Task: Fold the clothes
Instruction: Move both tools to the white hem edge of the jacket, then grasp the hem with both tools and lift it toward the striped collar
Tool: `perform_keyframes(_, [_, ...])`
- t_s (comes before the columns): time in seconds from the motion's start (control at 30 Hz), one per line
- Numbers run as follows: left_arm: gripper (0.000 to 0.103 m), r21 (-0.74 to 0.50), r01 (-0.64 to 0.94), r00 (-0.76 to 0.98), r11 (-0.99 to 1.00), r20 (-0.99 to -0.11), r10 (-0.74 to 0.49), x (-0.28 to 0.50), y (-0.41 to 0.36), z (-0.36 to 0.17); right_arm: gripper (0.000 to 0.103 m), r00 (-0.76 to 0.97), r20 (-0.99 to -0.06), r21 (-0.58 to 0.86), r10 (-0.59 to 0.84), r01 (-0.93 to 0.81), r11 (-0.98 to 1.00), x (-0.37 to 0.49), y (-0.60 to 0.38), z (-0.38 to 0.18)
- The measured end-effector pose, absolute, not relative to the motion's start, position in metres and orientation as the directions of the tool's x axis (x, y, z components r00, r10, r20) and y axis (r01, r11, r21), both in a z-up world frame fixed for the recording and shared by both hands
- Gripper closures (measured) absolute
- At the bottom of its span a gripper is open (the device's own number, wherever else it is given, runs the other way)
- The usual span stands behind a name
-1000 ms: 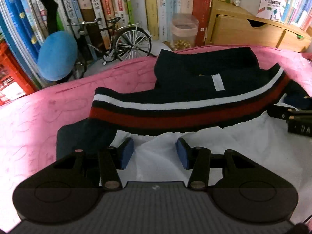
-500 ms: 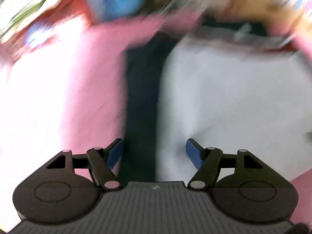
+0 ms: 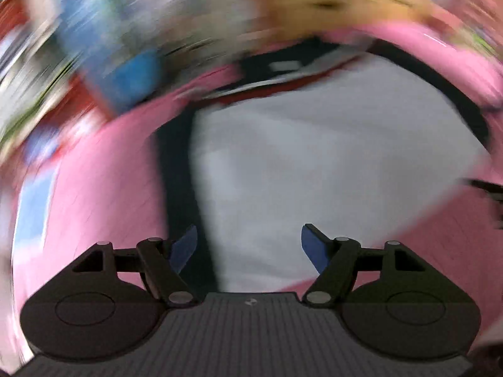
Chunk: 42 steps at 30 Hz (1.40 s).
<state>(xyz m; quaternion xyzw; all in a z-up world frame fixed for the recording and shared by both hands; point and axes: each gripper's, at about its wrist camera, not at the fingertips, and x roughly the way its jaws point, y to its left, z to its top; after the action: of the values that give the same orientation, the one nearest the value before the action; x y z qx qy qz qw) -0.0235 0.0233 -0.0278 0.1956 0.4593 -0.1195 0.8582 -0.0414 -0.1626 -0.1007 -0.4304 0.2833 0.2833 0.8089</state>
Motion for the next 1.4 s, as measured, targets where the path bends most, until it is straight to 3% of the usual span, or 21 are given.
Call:
perform_keyframes(0.13, [0.029, 0.291, 0.617, 0.538, 0.731, -0.834, -0.122, -0.048, -0.018, -0.047, 0.032, 0.662, -0.678, -0.600, 0.319, -0.749, 0.281, -0.055, -0.125, -0.128])
perform_keyframes(0.17, [0.029, 0.308, 0.650, 0.537, 0.695, -0.833, -0.134, -0.051, -0.024, -0.053, 0.038, 0.658, -0.677, -0.608, 0.331, -0.753, 0.253, -0.055, -0.121, -0.134])
perform_keyframes(0.2, [0.029, 0.326, 0.671, 0.540, 0.666, -0.830, -0.138, -0.054, -0.030, -0.059, 0.054, 0.655, -0.676, -0.606, 0.339, -0.755, 0.250, -0.051, -0.118, -0.136])
perform_keyframes(0.23, [0.029, 0.345, 0.689, 0.545, 0.637, -0.826, -0.142, -0.056, -0.036, -0.065, 0.064, 0.634, -0.695, -0.572, 0.339, -0.773, 0.274, -0.042, -0.119, -0.134])
perform_keyframes(0.3, [0.029, 0.403, 0.704, 0.576, 0.584, -0.806, -0.138, -0.059, -0.042, -0.078, 0.071, 0.616, -0.709, -0.523, 0.342, -0.785, 0.331, -0.031, -0.119, -0.127])
perform_keyframes(0.43, [0.030, 0.533, 0.690, 0.652, 0.490, -0.751, -0.102, -0.052, -0.057, -0.103, 0.074, 0.637, -0.682, -0.453, 0.359, -0.753, 0.476, -0.021, -0.124, -0.102])
perform_keyframes(0.5, [0.056, 0.543, 0.672, 0.664, 0.504, -0.743, -0.086, -0.038, -0.058, -0.107, 0.074, 0.643, -0.671, -0.420, 0.370, -0.740, 0.525, -0.019, -0.128, -0.090])
perform_keyframes(0.53, [0.076, 0.541, 0.662, 0.667, 0.519, -0.741, -0.080, -0.031, -0.058, -0.107, 0.067, 0.655, -0.658, -0.462, 0.372, -0.741, 0.488, -0.026, -0.129, -0.092])
perform_keyframes(0.57, [0.081, 0.508, 0.650, 0.658, 0.565, -0.748, -0.086, -0.022, -0.054, -0.100, 0.062, 0.667, -0.644, -0.503, 0.375, -0.739, 0.449, -0.034, -0.130, -0.095])
perform_keyframes(0.6, [0.081, 0.478, 0.638, 0.655, 0.603, -0.749, -0.099, -0.019, -0.049, -0.090, 0.053, 0.678, -0.630, -0.543, 0.378, -0.733, 0.410, -0.041, -0.131, -0.097])
perform_keyframes(0.7, [0.081, 0.477, 0.619, 0.677, 0.624, -0.726, -0.116, -0.018, -0.045, -0.075, 0.052, 0.713, -0.592, -0.662, 0.376, -0.696, 0.278, -0.053, -0.128, -0.114])
perform_keyframes(0.77, [0.081, 0.499, 0.626, 0.686, 0.600, -0.718, -0.118, -0.022, -0.047, -0.073, 0.052, 0.722, -0.583, -0.683, 0.372, -0.684, 0.257, -0.048, -0.120, -0.121])
perform_keyframes(0.83, [0.080, 0.525, 0.626, 0.701, 0.576, -0.703, -0.122, -0.025, -0.051, -0.075, 0.062, 0.737, -0.569, -0.697, 0.364, -0.667, 0.263, -0.042, -0.109, -0.126])
perform_keyframes(0.9, [0.073, 0.555, 0.622, 0.721, 0.552, -0.681, -0.128, -0.029, -0.057, -0.080, 0.072, 0.738, -0.570, -0.692, 0.361, -0.668, 0.273, -0.036, -0.101, -0.125])
perform_keyframes(0.97, [0.048, 0.585, 0.616, 0.741, 0.527, -0.658, -0.135, -0.032, -0.062, -0.085, 0.074, 0.738, -0.563, -0.696, 0.371, -0.666, 0.269, -0.030, -0.097, -0.126])
perform_keyframes(1.03, [0.034, 0.617, 0.611, 0.757, 0.496, -0.637, -0.141, -0.033, -0.066, -0.091, 0.079, 0.734, -0.558, -0.716, 0.387, -0.662, 0.222, -0.032, -0.100, -0.130])
perform_keyframes(1.07, [0.033, 0.618, 0.634, 0.744, 0.465, -0.651, -0.151, -0.032, -0.068, -0.095, 0.080, 0.729, -0.562, -0.720, 0.391, -0.664, 0.202, -0.034, -0.102, -0.131])
perform_keyframes(1.1, [0.036, 0.617, 0.656, 0.730, 0.434, -0.664, -0.159, -0.032, -0.070, -0.098, 0.082, 0.724, -0.566, -0.724, 0.394, -0.665, 0.181, -0.036, -0.104, -0.133])
perform_keyframes(1.17, [0.081, 0.585, 0.711, 0.675, 0.391, -0.723, -0.146, -0.027, -0.069, -0.108, 0.085, 0.742, -0.565, -0.747, 0.361, -0.646, 0.159, -0.032, -0.117, -0.140])
perform_keyframes(1.23, [0.089, 0.531, 0.765, 0.602, 0.365, -0.791, -0.109, -0.019, -0.065, -0.118, 0.088, 0.760, -0.561, -0.768, 0.328, -0.626, 0.137, -0.028, -0.129, -0.147])
perform_keyframes(1.4, [0.090, 0.619, 0.722, 0.649, 0.310, -0.761, 0.007, -0.020, -0.028, -0.127, 0.089, 0.802, -0.545, -0.814, 0.244, -0.576, 0.075, -0.019, -0.159, -0.165])
